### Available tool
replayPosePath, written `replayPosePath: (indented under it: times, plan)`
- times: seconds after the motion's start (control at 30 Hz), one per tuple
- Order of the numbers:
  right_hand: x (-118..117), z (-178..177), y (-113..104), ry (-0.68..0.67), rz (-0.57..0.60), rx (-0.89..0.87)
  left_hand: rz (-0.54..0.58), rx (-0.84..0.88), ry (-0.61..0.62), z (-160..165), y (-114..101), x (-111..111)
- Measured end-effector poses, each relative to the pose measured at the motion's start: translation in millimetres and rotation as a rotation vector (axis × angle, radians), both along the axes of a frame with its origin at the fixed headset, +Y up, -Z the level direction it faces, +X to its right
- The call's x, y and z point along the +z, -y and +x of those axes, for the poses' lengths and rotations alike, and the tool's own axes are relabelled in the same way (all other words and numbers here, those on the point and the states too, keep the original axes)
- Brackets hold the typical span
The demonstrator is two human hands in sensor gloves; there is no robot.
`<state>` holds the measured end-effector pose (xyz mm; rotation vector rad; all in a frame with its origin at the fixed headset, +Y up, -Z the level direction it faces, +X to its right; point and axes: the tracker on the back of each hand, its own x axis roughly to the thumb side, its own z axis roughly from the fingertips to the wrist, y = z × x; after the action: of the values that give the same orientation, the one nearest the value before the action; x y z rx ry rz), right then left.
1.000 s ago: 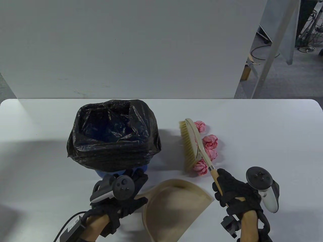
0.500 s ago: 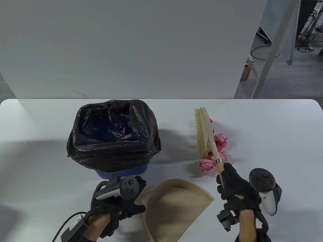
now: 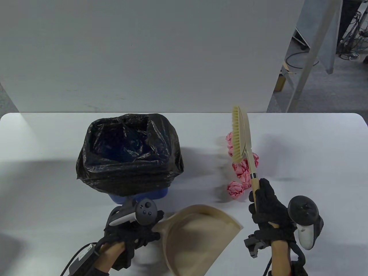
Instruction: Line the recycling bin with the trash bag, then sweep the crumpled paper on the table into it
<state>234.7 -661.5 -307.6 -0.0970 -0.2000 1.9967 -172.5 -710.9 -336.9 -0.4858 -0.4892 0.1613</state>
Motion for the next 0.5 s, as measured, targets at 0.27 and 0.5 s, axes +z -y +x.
replayPosePath:
  times: [0.27, 0.5]
  plan:
    - [7, 8, -4, 0.203, 0.046, 0.081, 0.090, 0.266, -0.113, -2, -15, 5]
    - [10, 10, -3, 0.303, -0.048, 0.194, 0.094, 0.296, -0.234, 8, -15, 9]
